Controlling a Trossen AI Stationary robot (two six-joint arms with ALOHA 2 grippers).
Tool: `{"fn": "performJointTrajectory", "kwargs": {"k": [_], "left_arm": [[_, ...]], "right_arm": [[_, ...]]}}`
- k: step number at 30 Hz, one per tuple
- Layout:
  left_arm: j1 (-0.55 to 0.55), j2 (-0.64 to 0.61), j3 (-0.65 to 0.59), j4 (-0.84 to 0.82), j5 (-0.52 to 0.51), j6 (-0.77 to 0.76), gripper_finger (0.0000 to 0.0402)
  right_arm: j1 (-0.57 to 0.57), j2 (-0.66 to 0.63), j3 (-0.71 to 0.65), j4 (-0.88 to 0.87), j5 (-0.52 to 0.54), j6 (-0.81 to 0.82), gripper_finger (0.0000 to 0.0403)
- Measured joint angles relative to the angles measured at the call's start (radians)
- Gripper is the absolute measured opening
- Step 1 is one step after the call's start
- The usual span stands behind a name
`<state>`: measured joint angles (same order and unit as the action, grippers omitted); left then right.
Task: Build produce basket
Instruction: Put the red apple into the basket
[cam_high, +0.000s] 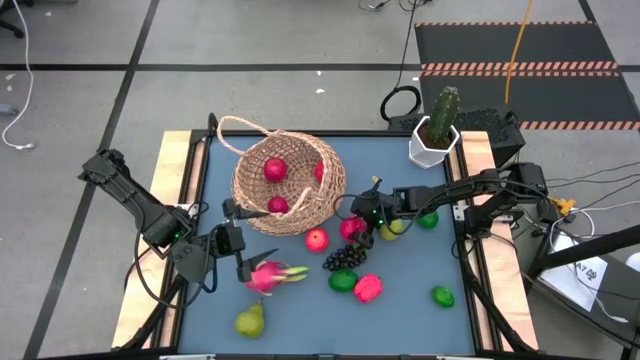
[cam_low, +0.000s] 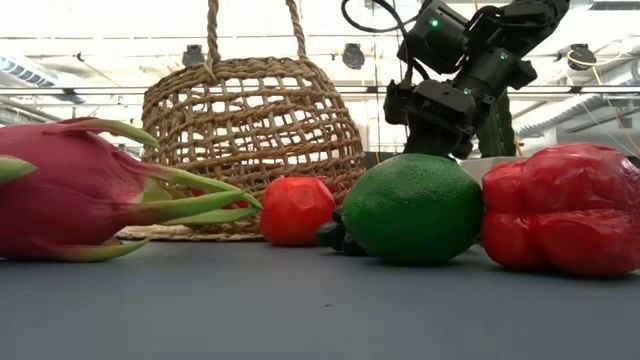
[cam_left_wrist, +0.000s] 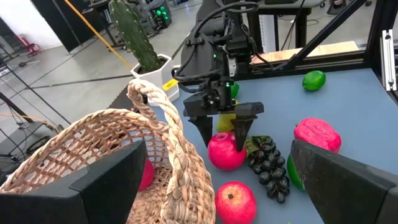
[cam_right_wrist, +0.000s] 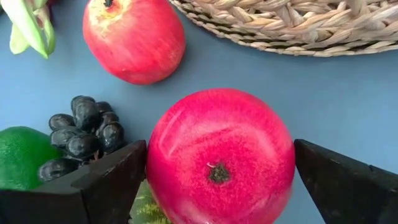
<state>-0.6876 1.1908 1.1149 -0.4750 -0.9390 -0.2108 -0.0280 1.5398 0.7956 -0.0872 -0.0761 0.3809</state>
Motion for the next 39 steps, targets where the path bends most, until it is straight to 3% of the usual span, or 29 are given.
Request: {"fn": "performJointTrajectory", "kwargs": {"k": [10, 17, 27, 39], "left_arm": [[0.000, 0.000, 0.000, 0.000, 0.000, 0.001, 0.0397], [0.000, 0.000, 0.000, 0.000, 0.000, 0.001, 0.0397], [0.000, 0.000, 0.001, 0.009, 0.000, 0.001, 0.0397], [0.000, 0.000, 0.001, 0.047, -0.001, 0.031, 0.0397]], "right_arm": [[0.001, 0.000, 0.000, 0.005, 0.019, 0.008, 0.0354], [0.002, -0.009, -0.002, 0.003, 0.010, 0.019, 0.0356], [0.022, -0.120, -0.003, 0.115, -0.108, 0.045, 0.0356], [0.132, -0.234, -0.002, 0.275, -0.103, 0.062, 0.0357]]}}
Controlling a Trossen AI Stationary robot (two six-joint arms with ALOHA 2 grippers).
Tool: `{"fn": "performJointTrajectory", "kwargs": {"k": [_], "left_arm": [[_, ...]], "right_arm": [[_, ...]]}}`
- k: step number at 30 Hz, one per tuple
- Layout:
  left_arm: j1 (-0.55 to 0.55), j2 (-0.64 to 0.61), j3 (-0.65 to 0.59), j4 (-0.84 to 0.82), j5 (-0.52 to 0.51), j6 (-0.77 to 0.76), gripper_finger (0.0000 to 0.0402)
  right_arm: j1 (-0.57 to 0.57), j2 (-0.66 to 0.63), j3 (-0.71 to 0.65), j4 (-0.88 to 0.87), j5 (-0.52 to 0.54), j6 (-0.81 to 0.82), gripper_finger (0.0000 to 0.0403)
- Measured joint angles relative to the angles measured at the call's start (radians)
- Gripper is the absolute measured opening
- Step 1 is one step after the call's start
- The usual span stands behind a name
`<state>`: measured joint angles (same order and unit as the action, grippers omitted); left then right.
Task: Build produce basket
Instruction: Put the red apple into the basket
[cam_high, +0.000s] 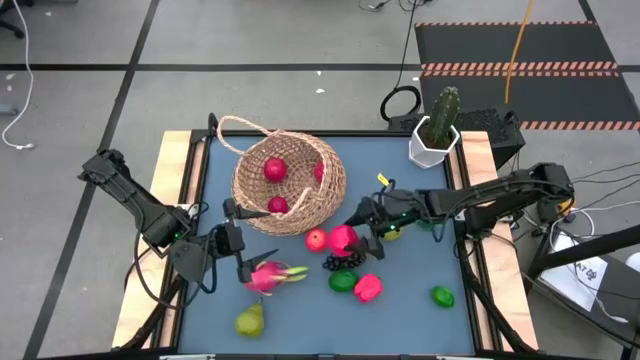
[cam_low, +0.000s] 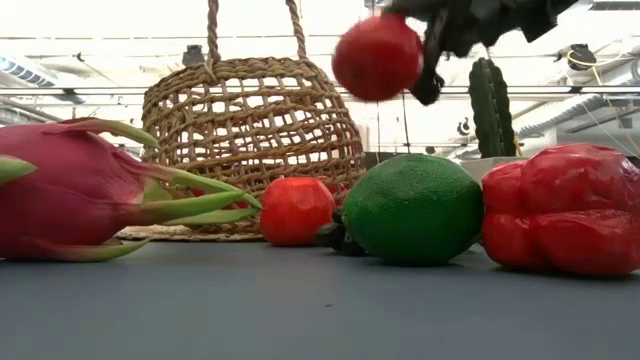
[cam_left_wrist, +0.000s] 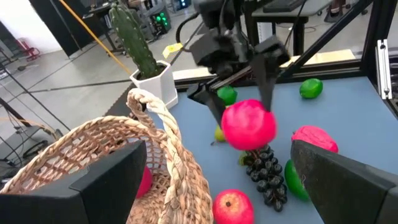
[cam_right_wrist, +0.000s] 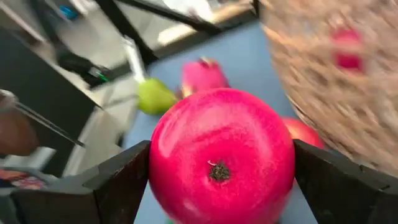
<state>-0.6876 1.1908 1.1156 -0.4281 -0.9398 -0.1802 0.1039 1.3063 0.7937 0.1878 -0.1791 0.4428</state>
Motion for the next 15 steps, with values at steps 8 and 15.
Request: {"fn": "performJointTrajectory", "kwargs": {"k": [8, 15], "left_arm": [[-0.001, 0.000, 0.000, 0.076, 0.000, 0.055, 0.0397], [-0.001, 0.055, -0.001, 0.217, 0.000, 0.185, 0.0397]], "right_arm": [[0.120, -0.001, 0.000, 0.243, 0.064, -0.096, 0.0357], [0.233, -0.001, 0.000, 0.355, 0.223, -0.199, 0.0357]]}}
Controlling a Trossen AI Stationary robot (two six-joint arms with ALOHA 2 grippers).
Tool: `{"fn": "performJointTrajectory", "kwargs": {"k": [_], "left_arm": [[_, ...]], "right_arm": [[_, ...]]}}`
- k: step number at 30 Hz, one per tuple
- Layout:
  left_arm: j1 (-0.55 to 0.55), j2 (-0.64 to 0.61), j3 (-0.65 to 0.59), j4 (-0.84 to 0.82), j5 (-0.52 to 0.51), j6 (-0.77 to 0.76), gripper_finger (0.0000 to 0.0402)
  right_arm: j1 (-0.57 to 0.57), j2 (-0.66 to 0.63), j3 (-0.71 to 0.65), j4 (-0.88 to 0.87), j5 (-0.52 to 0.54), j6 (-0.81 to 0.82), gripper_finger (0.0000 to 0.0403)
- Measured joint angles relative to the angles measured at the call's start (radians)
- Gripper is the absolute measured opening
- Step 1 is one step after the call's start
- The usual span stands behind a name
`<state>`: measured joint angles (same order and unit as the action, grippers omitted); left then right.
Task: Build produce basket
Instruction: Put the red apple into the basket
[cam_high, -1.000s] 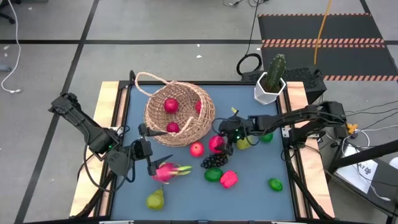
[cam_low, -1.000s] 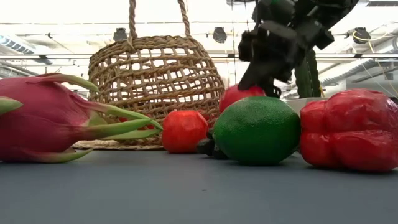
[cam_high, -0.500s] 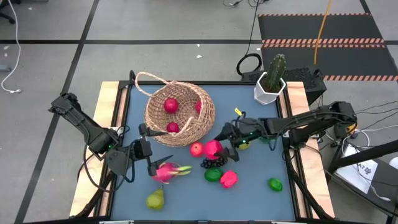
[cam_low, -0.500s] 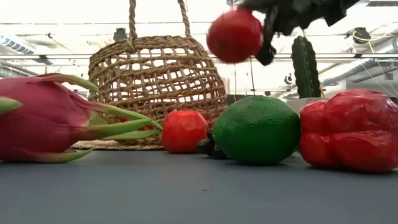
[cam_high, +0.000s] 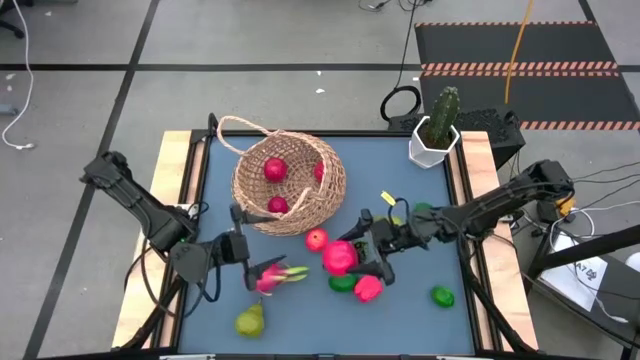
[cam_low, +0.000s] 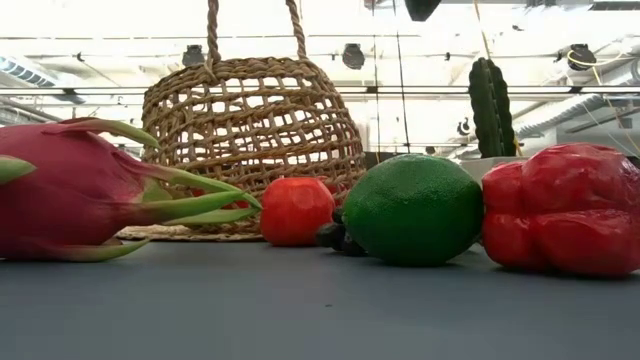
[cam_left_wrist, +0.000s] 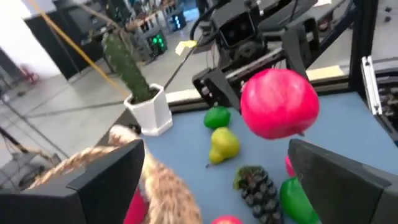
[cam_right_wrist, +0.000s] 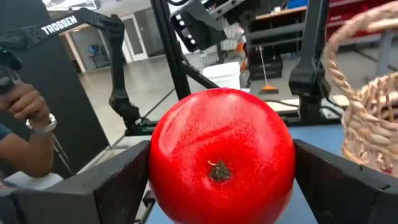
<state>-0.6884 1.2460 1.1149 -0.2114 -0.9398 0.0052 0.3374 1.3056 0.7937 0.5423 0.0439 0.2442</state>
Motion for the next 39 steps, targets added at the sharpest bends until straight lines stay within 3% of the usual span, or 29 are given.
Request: {"fn": "performJointTrajectory", "kwargs": {"k": [3, 9, 15, 24, 39], "left_arm": [[0.001, 0.032, 0.000, 0.088, 0.008, 0.089, 0.0397], [0.026, 0.079, 0.000, 0.198, 0.117, 0.183, 0.0397], [0.064, 0.129, 0.000, 0.273, 0.133, 0.226, 0.0397], [0.095, 0.253, 0.000, 0.563, 0.136, 0.458, 0.0397], [0.185, 0.397, 0.000, 0.825, 0.334, 0.524, 0.0397]], "right_arm": [[0.040, 0.000, 0.000, 0.024, 0.070, -0.023, 0.0357], [0.111, 0.000, -0.005, 0.082, 0.144, -0.079, 0.0357], [0.168, 0.000, -0.107, 0.366, 0.198, -0.139, 0.0357], [0.188, -0.001, -0.269, 0.728, 0.303, -0.235, 0.0357], [0.188, -0.001, -0.278, 0.753, 0.326, -0.248, 0.0357]]}}
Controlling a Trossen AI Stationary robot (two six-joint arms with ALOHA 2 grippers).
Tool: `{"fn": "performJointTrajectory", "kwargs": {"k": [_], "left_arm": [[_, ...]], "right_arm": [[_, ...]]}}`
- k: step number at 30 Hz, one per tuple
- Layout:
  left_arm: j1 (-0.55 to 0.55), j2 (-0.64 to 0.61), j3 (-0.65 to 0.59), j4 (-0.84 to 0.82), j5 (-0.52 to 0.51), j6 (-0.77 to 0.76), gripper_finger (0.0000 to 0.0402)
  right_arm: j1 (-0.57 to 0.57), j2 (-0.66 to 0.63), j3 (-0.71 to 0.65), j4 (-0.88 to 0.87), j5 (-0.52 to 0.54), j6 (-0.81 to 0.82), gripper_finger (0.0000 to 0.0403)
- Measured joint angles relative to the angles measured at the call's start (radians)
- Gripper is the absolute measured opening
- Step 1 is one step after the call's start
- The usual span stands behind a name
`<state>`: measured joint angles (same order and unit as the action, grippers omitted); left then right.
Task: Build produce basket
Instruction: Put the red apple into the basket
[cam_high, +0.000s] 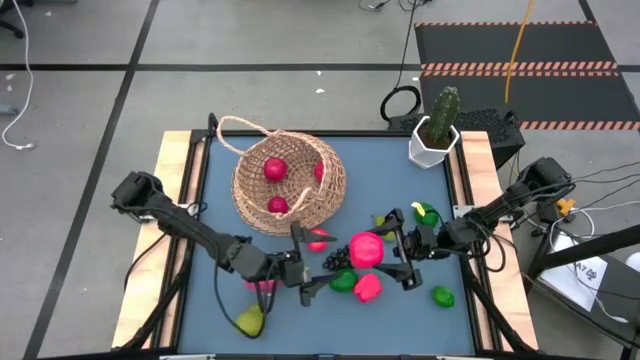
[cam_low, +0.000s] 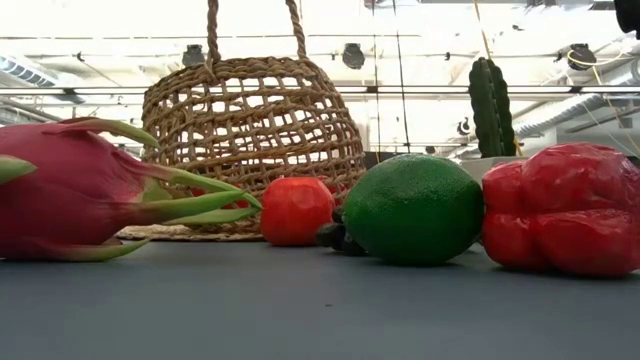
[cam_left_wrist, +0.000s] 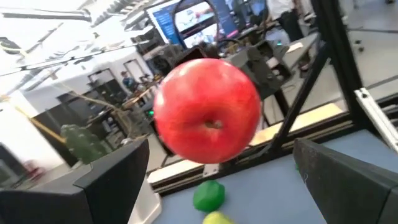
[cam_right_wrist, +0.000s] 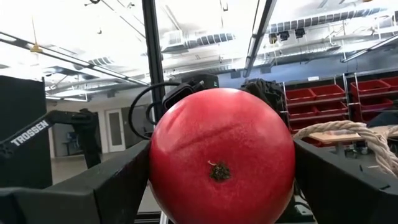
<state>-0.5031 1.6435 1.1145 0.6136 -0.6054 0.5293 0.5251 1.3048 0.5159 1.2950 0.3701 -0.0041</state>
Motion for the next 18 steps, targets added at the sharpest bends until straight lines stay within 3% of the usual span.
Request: {"fn": "performJointTrajectory", "kwargs": {"k": [12, 18], "left_arm": [[0.060, 0.022, 0.000, 0.061, 0.158, -0.135, 0.0393], [0.066, 0.021, 0.000, 0.065, 0.171, -0.143, 0.0330]], "right_arm": [[0.000, 0.000, 0.000, -0.004, 0.000, 0.018, 0.0357], [-0.001, 0.001, 0.000, -0.001, 0.000, 0.019, 0.0357]]}}
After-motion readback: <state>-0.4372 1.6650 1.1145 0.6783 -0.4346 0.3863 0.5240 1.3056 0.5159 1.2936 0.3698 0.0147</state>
